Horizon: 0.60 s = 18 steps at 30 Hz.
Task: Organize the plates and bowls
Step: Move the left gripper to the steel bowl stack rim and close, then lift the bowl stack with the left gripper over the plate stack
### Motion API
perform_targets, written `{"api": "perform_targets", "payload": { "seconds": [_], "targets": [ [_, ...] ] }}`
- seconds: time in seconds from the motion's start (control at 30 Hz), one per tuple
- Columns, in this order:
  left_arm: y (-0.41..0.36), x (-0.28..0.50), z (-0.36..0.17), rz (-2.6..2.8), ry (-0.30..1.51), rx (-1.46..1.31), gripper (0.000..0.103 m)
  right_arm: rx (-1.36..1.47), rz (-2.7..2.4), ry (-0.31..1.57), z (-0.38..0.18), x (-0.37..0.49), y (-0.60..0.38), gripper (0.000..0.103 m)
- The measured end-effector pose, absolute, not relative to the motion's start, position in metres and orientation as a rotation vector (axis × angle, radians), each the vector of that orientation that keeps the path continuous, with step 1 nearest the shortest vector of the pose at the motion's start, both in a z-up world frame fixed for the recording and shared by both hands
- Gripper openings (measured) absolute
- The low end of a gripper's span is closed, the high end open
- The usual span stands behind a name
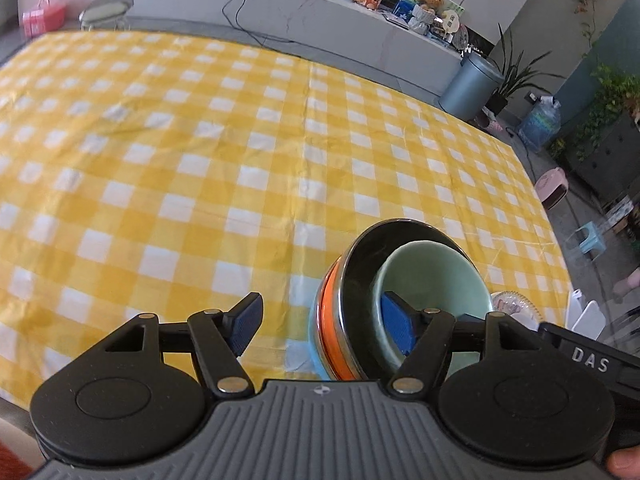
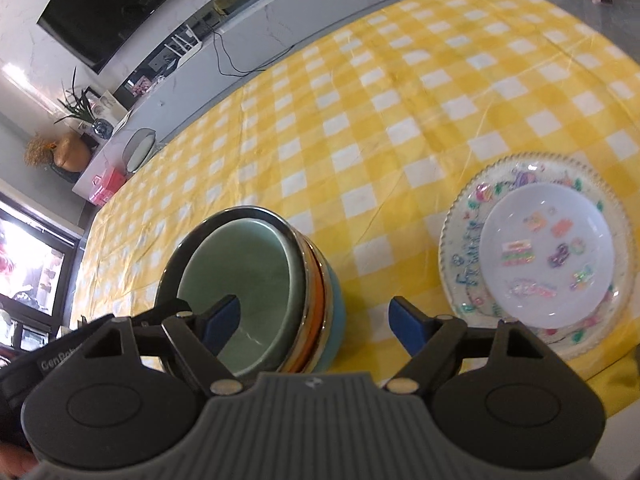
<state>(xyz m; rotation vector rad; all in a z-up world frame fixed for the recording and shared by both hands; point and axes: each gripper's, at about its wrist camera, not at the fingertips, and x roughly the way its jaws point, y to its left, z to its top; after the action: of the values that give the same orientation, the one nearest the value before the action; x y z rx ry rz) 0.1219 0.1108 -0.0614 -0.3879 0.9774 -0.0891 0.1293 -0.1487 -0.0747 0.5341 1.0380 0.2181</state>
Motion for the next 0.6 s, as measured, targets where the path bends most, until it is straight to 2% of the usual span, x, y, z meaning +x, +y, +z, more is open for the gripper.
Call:
{"api": "perform_targets", "payload": {
  "seconds": [0.23, 0.33, 0.6],
  "targets": [
    [0.114, 0.127, -0.073, -0.107, 0.983, -0.453, 0.073, 0.613, 0.211, 1.060, -0.091, 0.139, -0.144, 0.072],
    [0.112, 0.129, -0.077, -0.122, 0.990, -0.464, 0.071, 0.624, 0.213, 1.074, -0.099, 0.142, -0.141, 0.063],
    [0.101, 0.133, -0.088, -0.139, 1.031, -0.470, 0.066, 0.701, 0.226, 1.106, -0.114, 0.145, -0.144, 0.053]
  ]
}}
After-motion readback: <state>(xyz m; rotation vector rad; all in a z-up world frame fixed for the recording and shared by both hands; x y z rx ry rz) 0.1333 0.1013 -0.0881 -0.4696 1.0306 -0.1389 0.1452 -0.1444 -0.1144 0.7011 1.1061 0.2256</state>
